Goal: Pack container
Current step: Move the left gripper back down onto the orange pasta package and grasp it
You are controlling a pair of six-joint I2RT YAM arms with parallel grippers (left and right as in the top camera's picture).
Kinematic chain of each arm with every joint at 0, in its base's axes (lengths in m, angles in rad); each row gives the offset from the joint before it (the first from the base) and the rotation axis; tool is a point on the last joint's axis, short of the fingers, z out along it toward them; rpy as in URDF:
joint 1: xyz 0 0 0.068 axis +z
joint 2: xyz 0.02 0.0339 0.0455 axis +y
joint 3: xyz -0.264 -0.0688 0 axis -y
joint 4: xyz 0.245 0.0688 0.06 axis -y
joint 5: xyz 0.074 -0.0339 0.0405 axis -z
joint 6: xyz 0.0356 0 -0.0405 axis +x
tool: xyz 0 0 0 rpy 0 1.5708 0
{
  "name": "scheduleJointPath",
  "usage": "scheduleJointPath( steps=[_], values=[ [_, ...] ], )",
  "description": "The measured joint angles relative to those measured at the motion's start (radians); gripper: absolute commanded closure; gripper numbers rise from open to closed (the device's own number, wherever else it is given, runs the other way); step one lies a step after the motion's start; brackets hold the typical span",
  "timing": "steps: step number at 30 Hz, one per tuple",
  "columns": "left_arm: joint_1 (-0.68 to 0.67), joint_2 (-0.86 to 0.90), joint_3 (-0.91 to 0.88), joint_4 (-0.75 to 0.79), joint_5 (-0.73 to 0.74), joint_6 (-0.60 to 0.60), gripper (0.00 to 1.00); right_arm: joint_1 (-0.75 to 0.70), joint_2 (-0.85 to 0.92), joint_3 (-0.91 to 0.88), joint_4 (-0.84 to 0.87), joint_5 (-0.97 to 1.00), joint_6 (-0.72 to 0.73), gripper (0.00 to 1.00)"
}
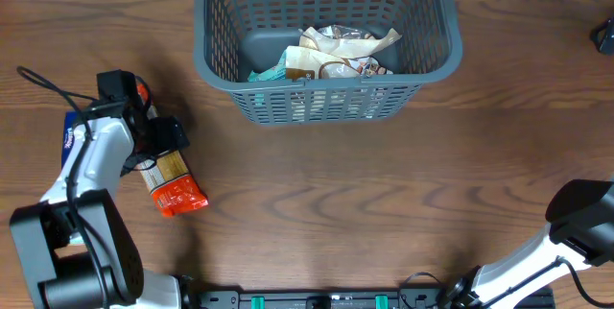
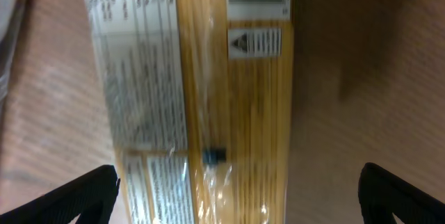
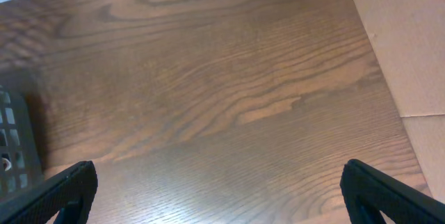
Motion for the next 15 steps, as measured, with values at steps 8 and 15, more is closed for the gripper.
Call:
scheduleJointPath(
  steps=[8,15],
  values=[
    [0.000,0.003,0.000,0.039,-0.032,-0.001,0.01,0.000,0.000,0.000,-0.003,0.000,-0.002,0.01],
    [0.019,0.068,0.000,0.083,-0.051,-0.023,0.01,0.000,0.000,0.000,-0.008,0.000,-0.007,0.01]
  ],
)
